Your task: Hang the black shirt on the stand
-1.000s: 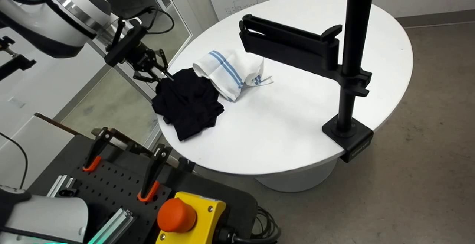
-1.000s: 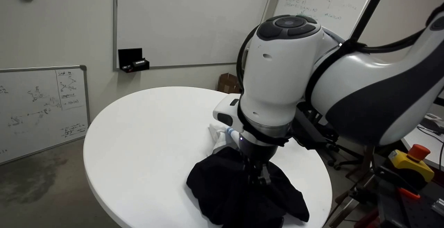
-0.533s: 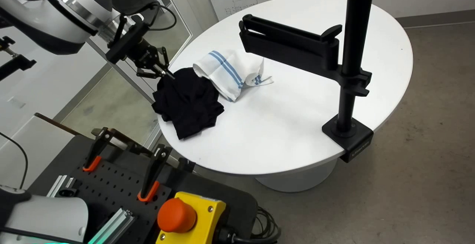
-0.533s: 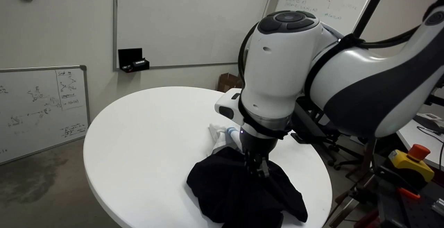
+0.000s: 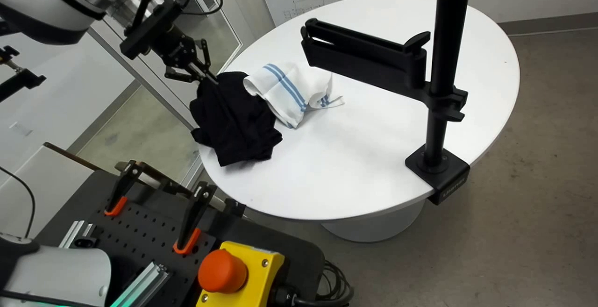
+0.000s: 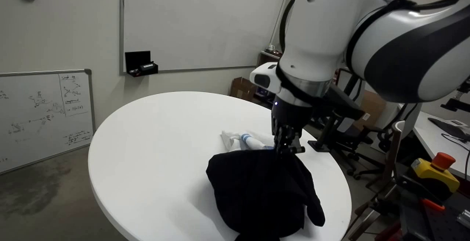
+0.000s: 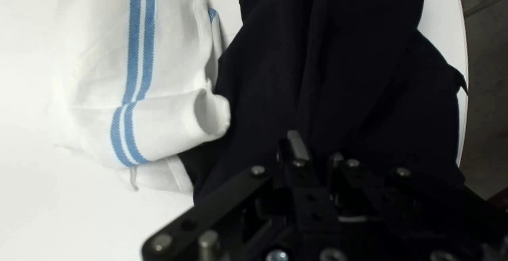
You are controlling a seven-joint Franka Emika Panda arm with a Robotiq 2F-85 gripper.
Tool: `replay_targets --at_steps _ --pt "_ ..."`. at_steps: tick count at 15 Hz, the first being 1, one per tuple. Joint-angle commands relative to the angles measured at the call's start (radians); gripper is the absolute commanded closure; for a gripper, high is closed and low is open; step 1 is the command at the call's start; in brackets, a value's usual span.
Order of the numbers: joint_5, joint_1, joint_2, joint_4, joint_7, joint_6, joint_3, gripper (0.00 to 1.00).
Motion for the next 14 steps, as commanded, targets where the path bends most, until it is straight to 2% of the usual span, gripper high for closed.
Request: replay_targets --at_steps 1,4,8,11,14 --pt "0.069 -0.05 -0.205 -0.141 -0.102 0.015 0.022 0.97" --pt "0.159 -0.077 -0.356 -0.225 -0.221 0.003 0.039 0.97" --pt "0.301 -0.075 -0.557 -0.326 -0.382 -0.001 0.026 0.97" --pt "0.44 -0.046 -0.709 -0.38 -0.511 -0.03 -0.017 0.97" --pt "0.524 -0.012 -0.848 -0.411 -0.596 -0.088 -0.084 0.97"
